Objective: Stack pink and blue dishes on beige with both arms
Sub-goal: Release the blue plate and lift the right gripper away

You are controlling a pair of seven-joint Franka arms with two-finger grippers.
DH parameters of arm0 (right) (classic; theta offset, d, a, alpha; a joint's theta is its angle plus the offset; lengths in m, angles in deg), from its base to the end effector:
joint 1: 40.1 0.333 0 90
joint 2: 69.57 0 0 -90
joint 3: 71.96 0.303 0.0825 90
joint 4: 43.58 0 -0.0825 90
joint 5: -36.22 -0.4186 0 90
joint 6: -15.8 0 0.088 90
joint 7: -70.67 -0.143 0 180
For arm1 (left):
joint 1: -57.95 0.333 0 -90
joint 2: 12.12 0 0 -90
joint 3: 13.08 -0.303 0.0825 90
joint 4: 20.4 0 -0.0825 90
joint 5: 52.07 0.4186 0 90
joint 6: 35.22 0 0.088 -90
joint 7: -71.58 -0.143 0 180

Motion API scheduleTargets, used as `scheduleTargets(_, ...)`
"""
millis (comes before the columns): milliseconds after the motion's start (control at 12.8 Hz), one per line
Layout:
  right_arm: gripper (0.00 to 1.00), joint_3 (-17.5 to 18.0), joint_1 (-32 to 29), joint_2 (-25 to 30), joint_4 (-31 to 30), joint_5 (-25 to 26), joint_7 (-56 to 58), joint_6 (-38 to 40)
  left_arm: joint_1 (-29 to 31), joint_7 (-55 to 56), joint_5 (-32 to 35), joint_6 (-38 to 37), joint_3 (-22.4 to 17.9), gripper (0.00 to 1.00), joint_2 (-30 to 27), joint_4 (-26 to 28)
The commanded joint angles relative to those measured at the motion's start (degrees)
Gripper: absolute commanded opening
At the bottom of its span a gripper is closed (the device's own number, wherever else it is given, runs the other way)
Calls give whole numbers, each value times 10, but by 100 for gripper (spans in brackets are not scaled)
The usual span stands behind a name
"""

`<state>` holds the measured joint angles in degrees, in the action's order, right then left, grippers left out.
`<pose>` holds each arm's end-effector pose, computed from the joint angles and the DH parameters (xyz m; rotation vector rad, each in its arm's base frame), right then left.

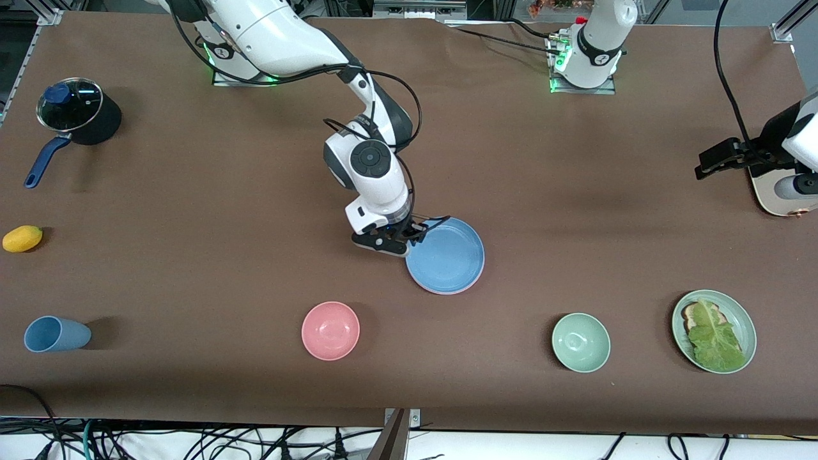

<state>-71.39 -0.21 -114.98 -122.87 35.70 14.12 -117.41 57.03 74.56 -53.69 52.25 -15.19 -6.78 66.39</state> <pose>0.5887 0.5010 0.1881 -2.9865 0.4362 -0.1330 0.6078 0.0077 0.5443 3.1134 0.1132 -0.1273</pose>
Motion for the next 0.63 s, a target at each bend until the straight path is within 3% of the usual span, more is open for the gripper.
scheduleTargets(0, 100, -1, -40, 31, 45, 5, 72, 108, -1, -8, -2, 5, -4, 100, 18, -2)
scheduleTargets(157, 100, -1, -89, 76, 37, 1, 148, 132, 3, -10, -3, 4, -4, 100, 21, -2)
scheduleTargets(549, 100, -4, -222, 160, 34, -4, 339, 296, 0, -10, -7, 7, -4, 100, 22, 0)
